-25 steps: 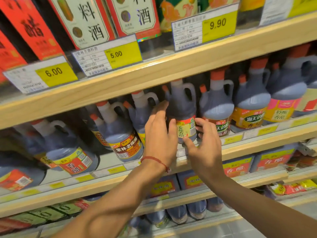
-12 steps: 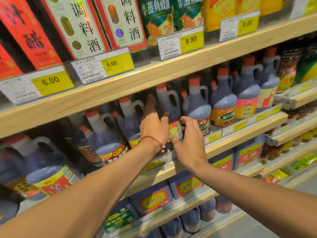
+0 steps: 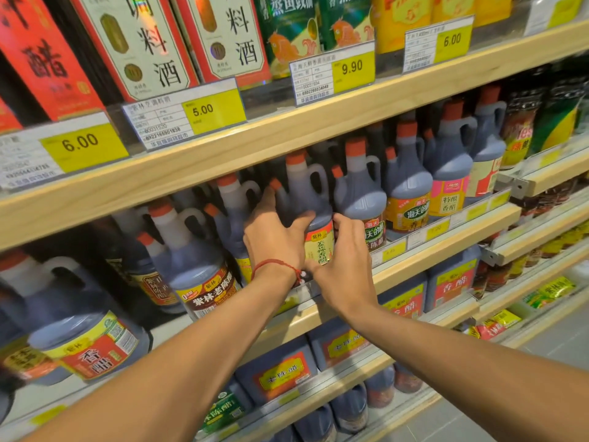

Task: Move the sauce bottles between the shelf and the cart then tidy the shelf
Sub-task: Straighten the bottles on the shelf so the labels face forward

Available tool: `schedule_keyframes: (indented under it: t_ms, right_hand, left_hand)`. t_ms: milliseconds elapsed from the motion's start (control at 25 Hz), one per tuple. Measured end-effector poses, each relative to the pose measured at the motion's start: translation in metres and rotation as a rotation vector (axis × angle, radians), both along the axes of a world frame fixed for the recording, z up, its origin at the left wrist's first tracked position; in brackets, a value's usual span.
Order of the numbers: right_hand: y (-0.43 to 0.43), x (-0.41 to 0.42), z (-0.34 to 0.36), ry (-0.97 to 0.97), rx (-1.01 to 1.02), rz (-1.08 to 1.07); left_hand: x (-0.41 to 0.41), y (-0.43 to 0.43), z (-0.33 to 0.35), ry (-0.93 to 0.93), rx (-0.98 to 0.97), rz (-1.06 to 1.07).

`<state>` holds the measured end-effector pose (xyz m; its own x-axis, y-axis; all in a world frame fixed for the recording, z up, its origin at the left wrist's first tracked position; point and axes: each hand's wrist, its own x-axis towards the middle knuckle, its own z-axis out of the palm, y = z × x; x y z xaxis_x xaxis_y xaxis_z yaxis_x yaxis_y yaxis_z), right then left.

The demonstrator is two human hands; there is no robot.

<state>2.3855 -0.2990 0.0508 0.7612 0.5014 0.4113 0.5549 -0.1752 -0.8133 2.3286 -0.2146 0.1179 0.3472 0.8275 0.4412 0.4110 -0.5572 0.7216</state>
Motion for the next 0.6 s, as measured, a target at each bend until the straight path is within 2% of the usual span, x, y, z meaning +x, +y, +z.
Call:
schedule_keyframes:
  t_ms: [160, 320, 440, 600]
  right_hand:
    - [0.004, -0.001, -0.003, 0.014, 0.022, -0.023]
    - [0.005, -0.001, -0.010, -0.013, 0.050, -0.037]
    - [0.005, 0.001, -0.012, -0.025, 0.050, -0.019]
    - [-0.004, -0.009, -0.013, -0.022, 0.115, 0.010]
  left_hand:
    - [0.002, 0.004, -0.004, -0.064, -0.077, -0.055]
    - [0.002, 0.007, -0.006, -0.015, 0.008, -0.041]
    - [0.003, 0.004, -0.005, -0.028, -0.024, -0.013]
    - [-0.012, -0.003, -0.006, -0.054, 0.049, -0.075]
